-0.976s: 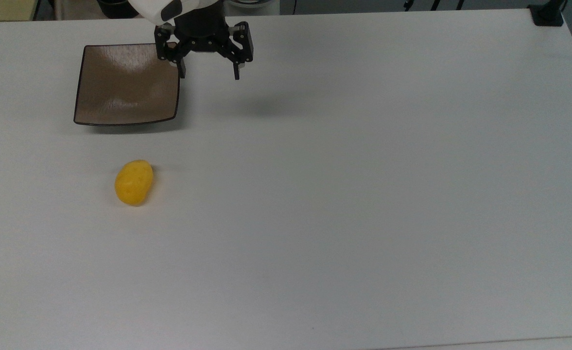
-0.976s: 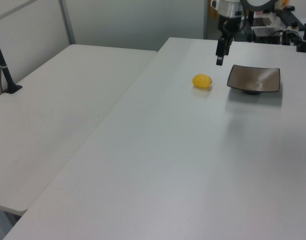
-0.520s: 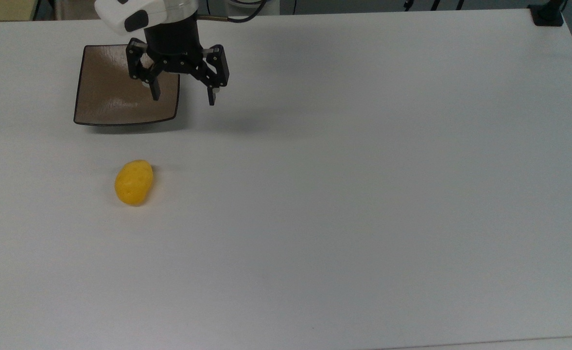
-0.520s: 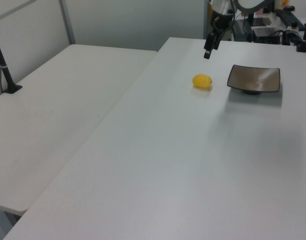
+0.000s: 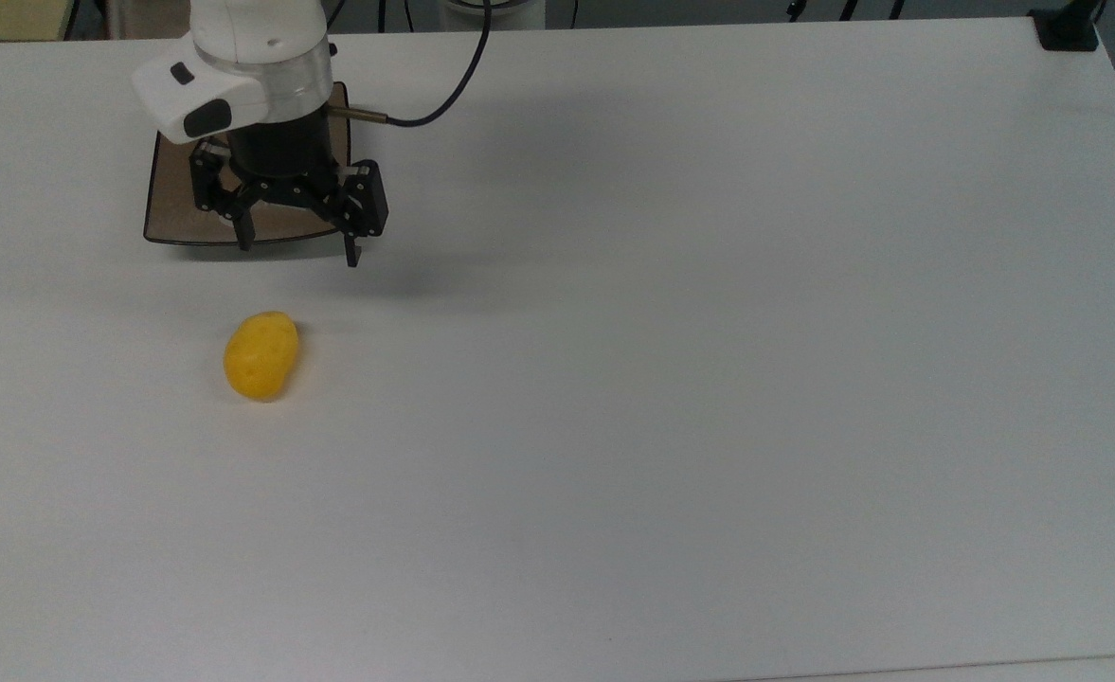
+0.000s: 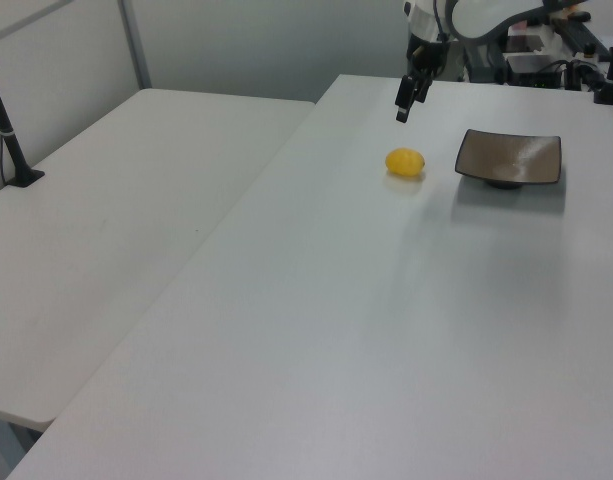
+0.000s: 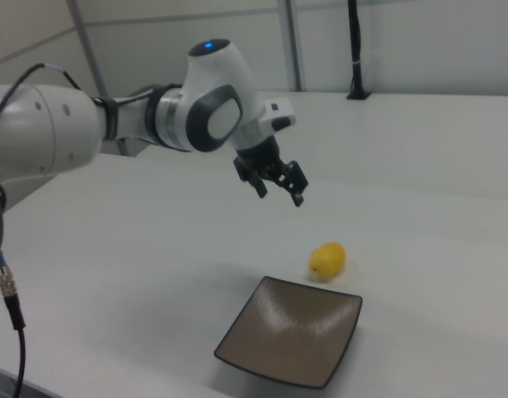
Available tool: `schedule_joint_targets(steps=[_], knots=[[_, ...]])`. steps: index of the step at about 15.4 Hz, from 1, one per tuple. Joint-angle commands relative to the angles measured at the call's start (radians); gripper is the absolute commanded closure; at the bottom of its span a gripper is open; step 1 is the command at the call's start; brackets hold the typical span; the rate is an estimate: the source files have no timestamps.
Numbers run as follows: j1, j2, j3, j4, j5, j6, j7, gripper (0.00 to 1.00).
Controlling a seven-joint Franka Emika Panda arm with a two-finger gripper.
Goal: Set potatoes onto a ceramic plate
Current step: 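Move the open gripper over the plate toward the yellow potato, then lower the gripper onto the yellow potato and close on it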
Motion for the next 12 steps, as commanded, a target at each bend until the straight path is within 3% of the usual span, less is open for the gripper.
schedule_joint_targets(steps=[1, 12], knots=[[-0.017, 0.056, 0.001, 0.023, -0.060, 0.036, 0.047, 0.00], [-0.065, 0.185, -0.001, 0.109, -0.125, 0.037, 0.065, 0.00]])
